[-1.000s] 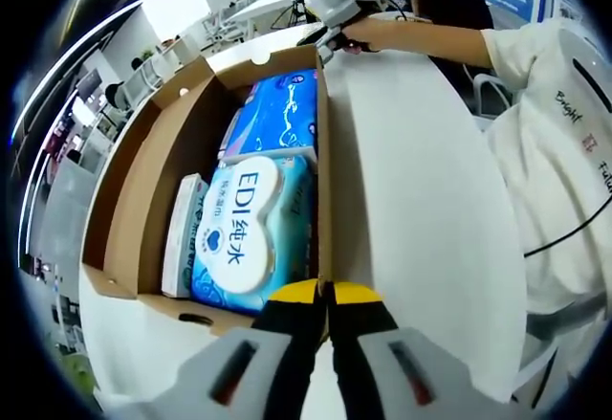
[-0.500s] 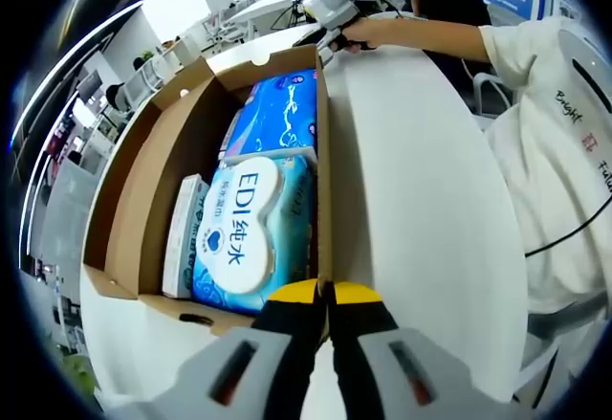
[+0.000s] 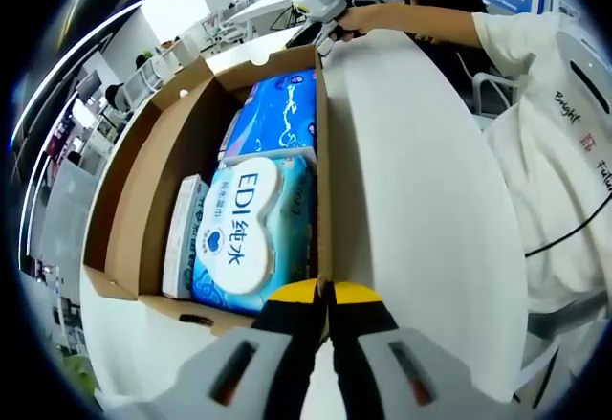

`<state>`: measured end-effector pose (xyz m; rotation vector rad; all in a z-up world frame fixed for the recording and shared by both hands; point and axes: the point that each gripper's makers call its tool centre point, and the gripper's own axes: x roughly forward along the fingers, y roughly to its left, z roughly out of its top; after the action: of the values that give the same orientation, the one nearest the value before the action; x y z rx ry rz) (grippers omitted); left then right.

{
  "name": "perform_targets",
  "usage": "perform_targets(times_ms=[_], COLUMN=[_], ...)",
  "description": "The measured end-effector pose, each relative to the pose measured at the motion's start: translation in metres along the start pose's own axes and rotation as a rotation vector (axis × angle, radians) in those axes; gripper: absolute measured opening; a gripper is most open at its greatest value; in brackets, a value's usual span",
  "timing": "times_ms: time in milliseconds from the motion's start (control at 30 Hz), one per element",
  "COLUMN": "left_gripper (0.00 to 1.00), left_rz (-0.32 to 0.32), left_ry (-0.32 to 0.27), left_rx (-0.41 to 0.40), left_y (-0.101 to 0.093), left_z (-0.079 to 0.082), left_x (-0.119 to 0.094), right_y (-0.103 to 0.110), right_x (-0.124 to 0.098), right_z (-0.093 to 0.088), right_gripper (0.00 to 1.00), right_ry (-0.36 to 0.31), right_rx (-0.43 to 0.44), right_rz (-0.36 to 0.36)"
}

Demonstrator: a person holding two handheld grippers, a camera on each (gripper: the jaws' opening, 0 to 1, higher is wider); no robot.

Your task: Operate the shoe box by opening the lid, removing the specified soft item, and placing it in the target area until the item is outside and the box remains undamaged.

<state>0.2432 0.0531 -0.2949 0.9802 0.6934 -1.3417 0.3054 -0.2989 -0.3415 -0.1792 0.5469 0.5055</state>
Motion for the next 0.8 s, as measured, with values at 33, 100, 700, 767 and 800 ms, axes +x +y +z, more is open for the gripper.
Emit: perform_targets(times_ms=[33, 100, 700, 767, 800], left_gripper=[0.02, 0.02, 0.02, 0.02, 0.02], left_rz=[0.0, 0.001, 0.003, 0.003, 0.004], left_ry=[0.0, 0.001, -0.005, -0.005, -0.005], left_rx=[0.0, 0.0, 0.003, 0.005, 0.005], left_y=[0.0, 0.0, 0.001, 0.001, 0.001], left_z=[0.0, 0.0, -0.001, -0.001, -0.001], left_x=[0.0, 0.0, 0.0, 0.0, 0.0], right_y=[-0.001, -0.006, 0.002, 0.006, 0.007], right_x=[0.0, 0.001, 0.0, -0.001, -0.002], right_z=[0.0, 0.0, 0.0, -0.001, -0.001], right_gripper=[0.61, 0.61, 0.6, 0.6, 0.6], right_ry=[0.001, -0.001, -0.017, -0.019, -0.019], right_rx=[-0.007, -0.019, -0.041, -0.041, -0.041], right_rz=[0.006, 0.029, 0.053, 0.051, 0.051])
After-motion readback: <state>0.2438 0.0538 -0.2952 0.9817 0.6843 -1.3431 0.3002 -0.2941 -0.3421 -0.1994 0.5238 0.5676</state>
